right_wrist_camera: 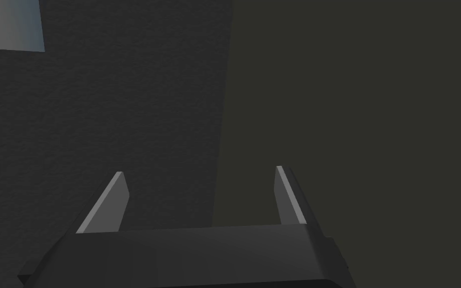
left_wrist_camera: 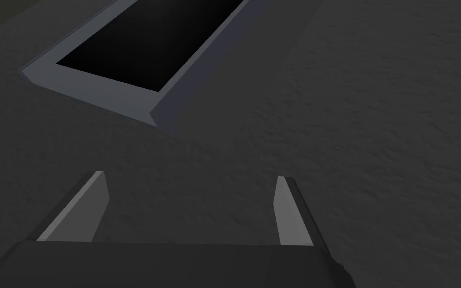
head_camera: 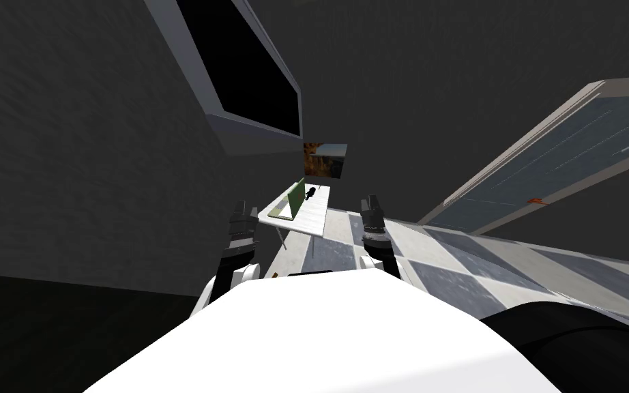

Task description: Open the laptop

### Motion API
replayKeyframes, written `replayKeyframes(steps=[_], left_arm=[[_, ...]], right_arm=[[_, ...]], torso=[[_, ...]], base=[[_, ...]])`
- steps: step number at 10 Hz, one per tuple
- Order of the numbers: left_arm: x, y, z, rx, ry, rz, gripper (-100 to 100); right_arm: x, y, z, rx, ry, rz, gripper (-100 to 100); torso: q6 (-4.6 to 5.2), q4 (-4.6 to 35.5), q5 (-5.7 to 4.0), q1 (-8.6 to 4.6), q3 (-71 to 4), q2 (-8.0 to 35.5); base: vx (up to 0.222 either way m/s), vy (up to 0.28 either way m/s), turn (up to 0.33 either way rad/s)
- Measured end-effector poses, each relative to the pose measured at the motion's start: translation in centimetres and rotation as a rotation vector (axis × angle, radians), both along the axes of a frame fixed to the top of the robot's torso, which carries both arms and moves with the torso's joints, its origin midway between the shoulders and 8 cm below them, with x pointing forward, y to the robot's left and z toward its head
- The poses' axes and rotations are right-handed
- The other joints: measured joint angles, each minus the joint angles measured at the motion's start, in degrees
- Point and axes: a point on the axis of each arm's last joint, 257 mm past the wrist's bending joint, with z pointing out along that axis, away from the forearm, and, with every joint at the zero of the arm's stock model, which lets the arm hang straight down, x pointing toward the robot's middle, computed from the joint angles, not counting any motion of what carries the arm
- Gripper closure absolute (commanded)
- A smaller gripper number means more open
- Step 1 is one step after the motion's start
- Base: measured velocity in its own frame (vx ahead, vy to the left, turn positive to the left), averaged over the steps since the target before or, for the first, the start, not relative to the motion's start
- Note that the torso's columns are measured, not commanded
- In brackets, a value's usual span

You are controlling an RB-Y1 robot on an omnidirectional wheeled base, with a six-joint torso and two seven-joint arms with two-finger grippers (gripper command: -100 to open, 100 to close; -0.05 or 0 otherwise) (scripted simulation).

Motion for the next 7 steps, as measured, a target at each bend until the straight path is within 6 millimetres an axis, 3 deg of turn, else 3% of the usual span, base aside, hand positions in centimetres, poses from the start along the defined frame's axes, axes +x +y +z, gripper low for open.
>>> replayKeyframes(steps=[2,7], left_arm=[[0.0,0.0,0.0,0.0,0.0,0.0,0],[0.0,0.0,0.02,0.0,0.0,0.0,0]], right_arm=[[0.0,0.0,0.0,0.0,0.0,0.0,0],[-0.01,0.0,0.01,0.0,0.0,0.0,0]], torso=[[0.0,6.0,0.0,0.0,-12.0,5.97],[0.0,26.91,0.0,0.0,-53.81,26.93]], base=[[0.0,0.0,0.0],[0.0,0.0,0.0]])
